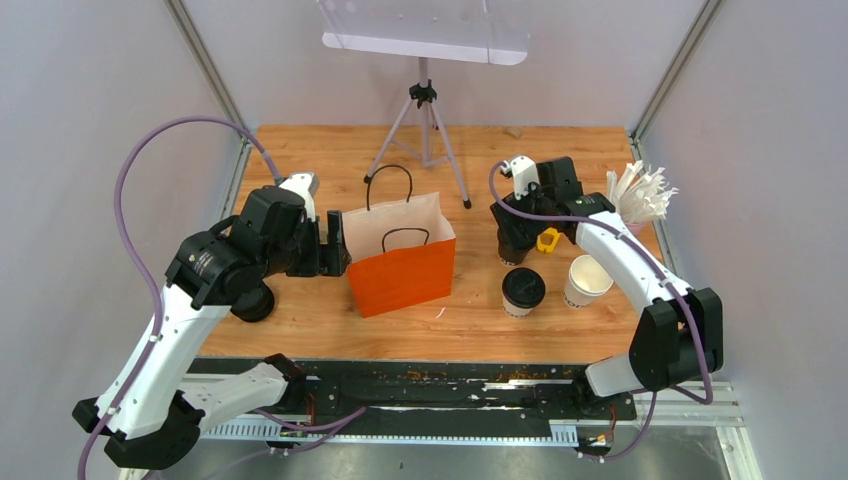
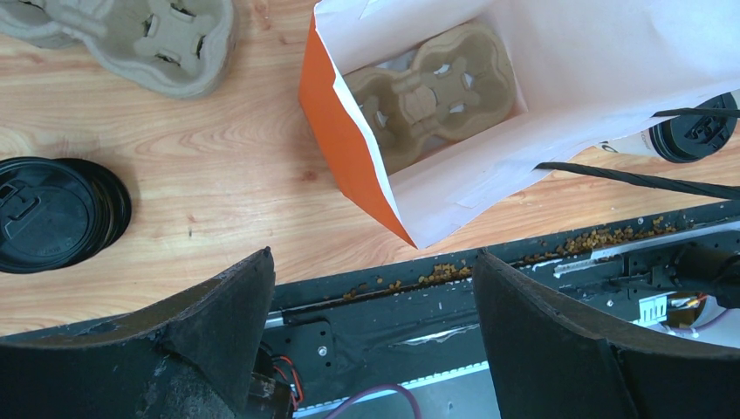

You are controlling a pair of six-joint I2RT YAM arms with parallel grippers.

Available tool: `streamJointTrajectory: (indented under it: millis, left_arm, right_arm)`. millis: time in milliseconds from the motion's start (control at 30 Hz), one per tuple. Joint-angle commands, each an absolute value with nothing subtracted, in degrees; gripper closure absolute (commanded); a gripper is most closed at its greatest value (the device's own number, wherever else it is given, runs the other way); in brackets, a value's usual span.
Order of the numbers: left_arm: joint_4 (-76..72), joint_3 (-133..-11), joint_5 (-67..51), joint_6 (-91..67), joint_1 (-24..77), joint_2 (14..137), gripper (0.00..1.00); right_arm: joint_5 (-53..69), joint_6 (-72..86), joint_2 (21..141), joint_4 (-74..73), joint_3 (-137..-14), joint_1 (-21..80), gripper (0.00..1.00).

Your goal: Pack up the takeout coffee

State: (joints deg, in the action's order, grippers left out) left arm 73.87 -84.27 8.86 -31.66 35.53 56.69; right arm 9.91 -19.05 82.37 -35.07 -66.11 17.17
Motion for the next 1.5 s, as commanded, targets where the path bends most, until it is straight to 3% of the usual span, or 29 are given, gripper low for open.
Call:
streamJointTrajectory:
  millis: [0,667,1033,1467]
  left_arm:
    - [71.7,-84.5,8.4,-31.0,35.3,56.2,0.10]
    - [72.0,-83.9,8.6,-30.7,35.3,55.8,0.09]
    - [72.6,-85.3,9.7,-32.1,35.3,56.2,0.11]
    - [73.8,-86.7,11.7,-33.2,35.2,56.5,0.13]
  right_arm:
    - [8.6,-17.0,82.8,-34.8,-67.8,17.0,0.01]
    - [8.7,-18.6,83.5,-30.0,-63.6,17.1,0.11]
    - [8.4,-18.7,83.0,-30.6,-62.9,17.0,0.25]
    - [8.6,-16.2,81.7,-35.5,-67.2,17.1,0.28]
